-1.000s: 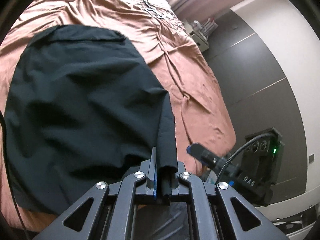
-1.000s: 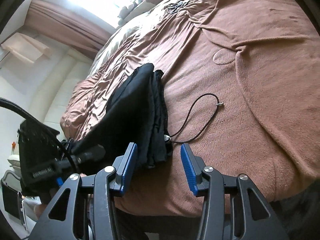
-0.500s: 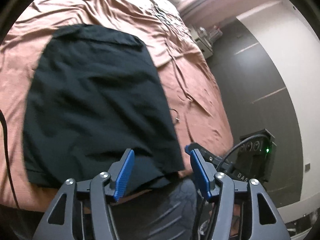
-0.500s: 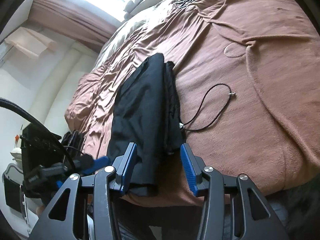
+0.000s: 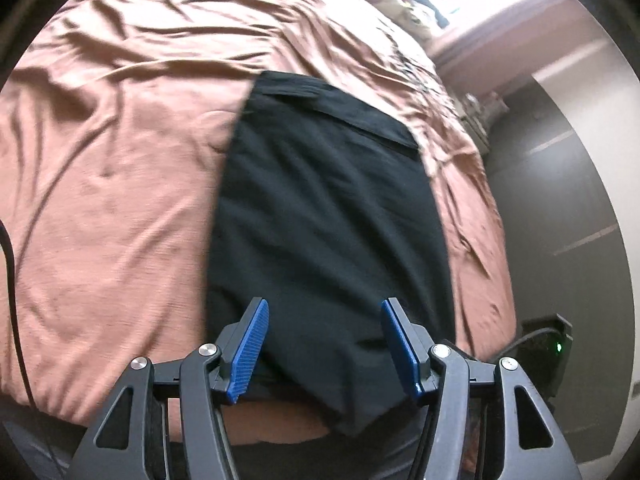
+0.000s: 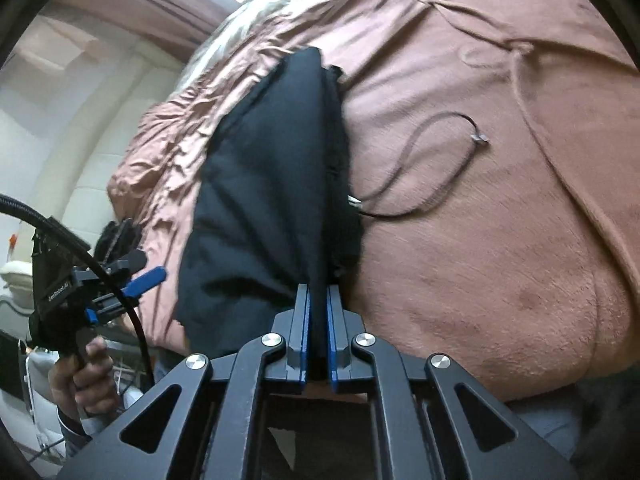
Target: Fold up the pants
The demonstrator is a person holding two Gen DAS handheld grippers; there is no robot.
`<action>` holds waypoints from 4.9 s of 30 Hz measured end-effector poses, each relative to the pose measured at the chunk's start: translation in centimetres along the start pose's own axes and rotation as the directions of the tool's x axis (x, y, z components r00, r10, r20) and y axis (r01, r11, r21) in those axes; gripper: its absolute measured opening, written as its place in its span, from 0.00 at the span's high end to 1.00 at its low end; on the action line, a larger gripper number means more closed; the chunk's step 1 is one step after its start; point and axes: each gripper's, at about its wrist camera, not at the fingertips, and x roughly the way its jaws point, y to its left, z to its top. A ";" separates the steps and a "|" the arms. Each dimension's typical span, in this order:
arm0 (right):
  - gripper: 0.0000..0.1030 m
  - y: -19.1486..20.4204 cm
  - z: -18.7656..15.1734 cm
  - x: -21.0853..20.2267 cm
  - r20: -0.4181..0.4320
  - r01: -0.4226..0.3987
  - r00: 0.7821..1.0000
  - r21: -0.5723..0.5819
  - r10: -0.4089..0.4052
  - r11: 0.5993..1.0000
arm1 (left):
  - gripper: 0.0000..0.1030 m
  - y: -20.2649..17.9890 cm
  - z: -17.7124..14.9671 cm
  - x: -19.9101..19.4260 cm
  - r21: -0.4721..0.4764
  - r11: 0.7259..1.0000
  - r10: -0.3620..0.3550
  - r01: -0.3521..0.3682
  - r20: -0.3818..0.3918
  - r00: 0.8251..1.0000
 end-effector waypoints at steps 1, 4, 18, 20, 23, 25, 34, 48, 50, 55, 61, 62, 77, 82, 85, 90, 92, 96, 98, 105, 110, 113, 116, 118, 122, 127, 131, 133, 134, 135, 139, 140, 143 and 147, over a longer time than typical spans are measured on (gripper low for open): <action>0.96 -0.1 0.2 -0.1 0.000 0.001 1.000 0.000 -0.001 1.000 | 0.41 0.7 0.1 0.0 -0.015 1.000 0.008 -0.007 0.003 1.000; 0.94 0.3 0.5 -1.2 0.021 0.018 1.000 -0.021 -0.017 1.000 | 0.41 2.1 0.3 0.1 -0.049 0.999 0.020 -0.019 0.009 1.000; 0.53 0.9 3.2 -0.1 0.063 -0.001 0.998 -0.076 0.006 0.997 | 0.42 4.9 -0.6 1.2 -0.094 0.996 0.004 -0.006 -0.020 1.000; 0.53 0.7 3.8 1.0 0.054 0.005 0.999 -0.068 -0.001 0.998 | 0.44 4.9 -0.6 1.3 -0.096 0.995 -0.016 0.014 -0.023 1.000; 0.53 0.4 4.6 2.4 0.045 -0.011 0.999 -0.057 0.013 0.998 | 0.53 5.2 -0.5 1.6 -0.104 0.994 -0.039 0.035 -0.035 0.999; 0.53 0.3 5.1 3.3 0.042 -0.014 0.999 -0.061 0.017 0.998 | 0.54 5.4 -0.4 2.0 -0.116 0.992 -0.062 0.057 -0.042 0.997; 0.53 -2.1 6.0 5.6 -0.037 -0.149 0.988 0.053 0.151 0.987 | 0.80 5.4 -0.7 2.2 -0.123 0.988 -0.103 0.097 -0.050 0.993; 0.67 1.5 4.2 6.5 -0.108 -0.170 0.979 0.023 0.171 0.985 | 0.90 7.0 -0.5 -3.3 -0.095 0.991 -0.092 0.090 -0.015 0.996; 0.67 2.2 3.4 6.9 -0.129 -0.175 0.976 0.014 0.175 0.985 | 0.90 7.6 -0.5 -3.9 -0.095 0.992 -0.085 0.082 -0.021 0.996; 0.67 4.0 2.4 8.5 -0.179 -0.197 0.965 0.001 0.194 0.980 | 0.89 9.7 -1.1 -5.0 -0.087 0.995 -0.055 0.050 -0.047 0.997; 0.65 3.9 4.6 7.9 -0.154 -0.161 0.975 -0.006 0.158 0.987 | 0.72 10.5 -0.1 -5.3 -0.076 0.997 -0.015 0.010 -0.061 0.998; 0.56 3.7 5.1 7.7 -0.136 -0.162 0.978 -0.005 0.159 0.987 | 0.61 10.5 0.2 -5.4 -0.079 0.997 -0.025 0.021 -0.055 0.998; 0.45 3.0 8.9 12.7 -0.128 -0.190 0.972 0.074 0.199 0.979 | 0.38 10.5 5.2 -2.2 -0.042 0.996 -0.079 0.077 -0.065 0.995; 0.45 2.5 9.4 13.4 -0.137 -0.209 0.966 0.084 0.219 0.974 | 0.52 10.4 6.9 -0.2 -0.036 0.995 -0.098 0.095 -0.100 0.990; 0.45 2.2 9.7 13.5 -0.137 -0.208 0.966 0.098 0.220 0.973 | 0.59 10.5 7.8 1.0 -0.032 0.996 -0.091 0.088 -0.116 0.989; 0.45 1.9 10.1 14.0 -0.141 -0.224 0.961 0.102 0.237 0.969 | 0.63 10.8 9.0 2.3 -0.039 0.994 -0.110 0.106 -0.125 0.986; 0.45 1.9 10.2 14.2 -0.142 -0.230 0.959 0.102 0.243 0.968 | 0.63 10.8 9.5 2.7 -0.043 0.993 -0.118 0.114 -0.123 0.985; 0.45 2.2 10.8 15.1 -0.149 -0.240 0.956 0.093 0.252 0.966 | 0.64 10.4 10.4 3.3 -0.034 0.992 -0.123 0.120 -0.121 0.985; 0.45 2.3 11.0 15.5 -0.149 -0.247 0.954 0.099 0.259 0.964 | 0.64 10.4 10.7 3.6 -0.033 0.993 -0.119 0.116 -0.119 0.986; 0.66 3.1 10.5 15.1 -0.111 -0.239 0.963 0.055 0.244 0.969 | 0.79 9.1 11.1 3.0 0.000 0.993 -0.114 0.114 -0.089 0.990; 0.74 4.1 9.7 13.5 -0.082 -0.245 0.966 0.007 0.245 0.969 | 0.87 7.6 10.8 1.5 0.041 0.992 -0.121 0.123 -0.057 0.991; 0.77 5.1 9.0 12.2 -0.059 -0.250 0.967 -0.034 0.247 0.968 | 0.88 6.5 10.3 0.2 0.067 0.990 -0.119 0.121 -0.028 0.992; 0.78 6.2 8.0 10.5 -0.024 -0.258 0.966 -0.077 0.257 0.963 | 0.88 5.5 9.8 -1.5 0.076 0.988 -0.138 0.138 0.001 0.990; 0.78 6.7 7.4 9.1 -0.006 -0.261 0.965 -0.100 0.262 0.960 | 0.88 4.8 9.3 -3.0 0.091 0.986 -0.143 0.140 0.026 0.989; 0.78 8.0 6.0 6.3 0.031 -0.266 0.961 -0.151 0.274 0.952 | 0.88 3.2 8.2 -6.0 0.122 0.981 -0.159 0.150 0.067 0.985; 0.79 10.2 4.4 3.0 0.059 -0.279 0.953 -0.211 0.298 0.937 | 0.88 1.5 6.4 -10.3 0.157 0.976 -0.175 0.153 0.138 0.975; 0.79 12.1 2.6 0.4 0.087 -0.277 0.948 -0.259 0.307 0.925 | 0.88 0.4 4.9 -13.6 0.180 0.972 -0.185 0.151 0.189 0.964; 0.79 12.9 1.7 -1.0 0.099 -0.274 0.945 -0.282 0.312 0.920 | 0.88 -0.2 4.3 -15.1 0.193 0.970 -0.188 0.148 0.208 0.960; 0.79 13.2 1.2 -1.6 0.105 -0.272 0.943 -0.293 0.314 0.916 | 0.88 -0.4 4.0 -15.7 0.200 0.969 -0.190 0.147 0.218 0.957; 0.79 13.4 0.9 -2.1 0.111 -0.272 0.942 -0.303 0.317 0.913 | 0.88 -0.8 3.6 -16.6 0.211 0.967 -0.194 0.145 0.232 0.953; 0.79 14.5 -0.4 -5.0 0.130 -0.275 0.933 -0.342 0.335 0.899 | 0.88 -2.0 2.1 -20.0 0.239 0.961 -0.201 0.136 0.272 0.941; 0.79 14.8 -0.8 -5.7 0.133 -0.277 0.931 -0.349 0.340 0.895 | 0.88 -2.3 1.7 -20.8 0.248 0.960 -0.202 0.133 0.280 0.938; 0.79 15.5 -1.9 -7.4 0.137 -0.285 0.925 -0.369 0.356 0.885 | 0.88 -3.5 0.1 -23.3 0.272 0.956 -0.192 0.107 0.307 0.932; 0.79 16.4 -2.7 -9.1 0.126 -0.305 0.917 -0.389 0.378 0.869 | 0.89 -4.2 -1.3 -26.1 0.261 0.962 -0.165 0.078 0.333 0.928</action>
